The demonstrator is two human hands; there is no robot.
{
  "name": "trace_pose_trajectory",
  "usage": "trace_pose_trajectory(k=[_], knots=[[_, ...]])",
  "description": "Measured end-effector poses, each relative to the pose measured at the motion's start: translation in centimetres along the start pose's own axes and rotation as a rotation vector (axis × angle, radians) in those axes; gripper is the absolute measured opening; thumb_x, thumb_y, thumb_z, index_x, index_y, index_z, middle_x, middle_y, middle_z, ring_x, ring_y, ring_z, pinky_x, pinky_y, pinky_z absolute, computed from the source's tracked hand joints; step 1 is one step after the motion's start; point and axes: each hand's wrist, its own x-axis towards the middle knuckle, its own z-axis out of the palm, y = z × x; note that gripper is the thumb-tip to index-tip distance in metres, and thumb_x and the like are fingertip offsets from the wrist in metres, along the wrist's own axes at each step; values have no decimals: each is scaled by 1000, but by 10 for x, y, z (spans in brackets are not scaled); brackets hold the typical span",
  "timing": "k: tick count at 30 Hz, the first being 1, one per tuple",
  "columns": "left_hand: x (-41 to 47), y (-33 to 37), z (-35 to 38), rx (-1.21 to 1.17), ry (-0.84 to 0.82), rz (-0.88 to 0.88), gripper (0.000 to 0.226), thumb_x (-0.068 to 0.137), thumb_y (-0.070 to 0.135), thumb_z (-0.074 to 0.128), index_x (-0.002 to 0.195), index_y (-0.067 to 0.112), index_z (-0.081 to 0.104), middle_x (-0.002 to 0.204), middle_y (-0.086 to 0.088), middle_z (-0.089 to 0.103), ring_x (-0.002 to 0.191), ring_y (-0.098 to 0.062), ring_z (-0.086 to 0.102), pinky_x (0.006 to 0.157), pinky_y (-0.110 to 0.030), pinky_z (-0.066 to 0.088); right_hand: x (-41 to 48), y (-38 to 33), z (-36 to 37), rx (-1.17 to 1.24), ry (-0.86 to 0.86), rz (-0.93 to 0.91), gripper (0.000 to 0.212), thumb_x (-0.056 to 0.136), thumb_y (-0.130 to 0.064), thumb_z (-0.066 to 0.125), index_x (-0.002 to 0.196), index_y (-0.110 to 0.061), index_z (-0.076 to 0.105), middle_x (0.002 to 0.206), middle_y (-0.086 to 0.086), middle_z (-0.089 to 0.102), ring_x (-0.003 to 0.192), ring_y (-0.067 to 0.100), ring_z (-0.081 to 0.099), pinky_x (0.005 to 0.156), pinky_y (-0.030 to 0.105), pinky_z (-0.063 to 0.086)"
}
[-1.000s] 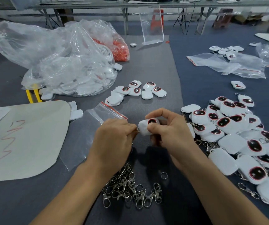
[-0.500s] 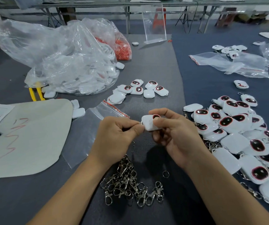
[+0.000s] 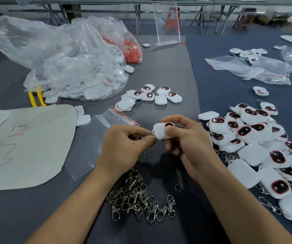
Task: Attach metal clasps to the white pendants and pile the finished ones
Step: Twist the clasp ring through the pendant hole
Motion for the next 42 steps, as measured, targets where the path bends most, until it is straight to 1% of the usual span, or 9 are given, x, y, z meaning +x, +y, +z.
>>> trace_pose_trajectory(k=[5, 9, 14, 16, 21, 26, 30, 35, 42], knots=[[-1, 4, 2, -174, 44, -32, 12, 69, 29, 80, 73, 40, 80, 73, -2, 75, 65, -9, 62, 66, -29, 52, -1, -1, -1, 108, -42, 78, 24, 90, 6, 56, 90, -13, 71, 65, 10, 65, 41, 14, 47, 37, 21, 29], [-2, 1, -1, 247, -3, 184, 15, 77, 29, 71, 71, 15, 73, 61, -3, 58, 63, -21, 55, 60, -39, 44, -1, 1, 0, 0, 7, -29, 25, 87, 7, 60, 86, -15, 72, 65, 5, 65, 41, 14, 47, 39, 21, 32], [-5, 2, -2, 775, -106, 516, 8, 67, 16, 65, 62, 11, 68, 58, -4, 53, 58, -29, 51, 60, -35, 28, -8, 14, 6, -662, 36, -522, 22, 82, -10, 75, 89, -31, 74, 66, -6, 66, 54, 6, 55, 54, 19, 46], [-7, 0, -2, 687, -85, 426, 11, 74, 21, 66, 67, 15, 72, 59, -1, 56, 60, -22, 51, 61, -34, 34, -6, 10, 5, -499, 49, -420, 21, 84, -7, 72, 89, -28, 75, 65, -4, 67, 51, 12, 56, 51, 27, 48], [0, 3, 3, -45, -44, -32, 7, 74, 40, 75, 75, 46, 79, 61, 14, 69, 57, 4, 52, 54, -19, 42, 1, -4, 1, 147, 7, 37, 22, 92, 3, 56, 95, -9, 73, 67, 10, 69, 41, 17, 49, 38, 21, 32], [-5, 10, 5, -308, -133, -92, 11, 78, 25, 74, 80, 30, 83, 52, 20, 58, 52, 7, 48, 54, -7, 37, -1, -4, 3, 189, -56, 136, 23, 93, 1, 54, 92, -9, 75, 68, 12, 68, 45, 15, 49, 47, 25, 33], [-4, 6, 1, 14, -64, 35, 18, 77, 28, 72, 66, 13, 76, 57, -2, 58, 59, -5, 51, 57, -33, 40, -2, -1, 6, 74, 12, -7, 24, 88, 5, 59, 89, -13, 75, 67, 7, 67, 43, 15, 47, 45, 22, 34], [-8, 5, -2, 694, -131, 426, 14, 71, 18, 65, 58, 13, 65, 57, -2, 54, 56, -27, 51, 58, -38, 40, -16, 12, 16, -517, 49, -513, 22, 79, -12, 74, 92, -30, 75, 63, -8, 64, 52, 5, 55, 53, 15, 43], [-11, 11, 5, 301, -18, 104, 24, 79, 41, 64, 68, 21, 73, 56, 9, 56, 55, -9, 50, 53, -26, 36, -4, 0, 9, -66, 111, -134, 22, 89, 1, 62, 88, -17, 74, 69, 7, 68, 42, 17, 49, 42, 20, 38]])
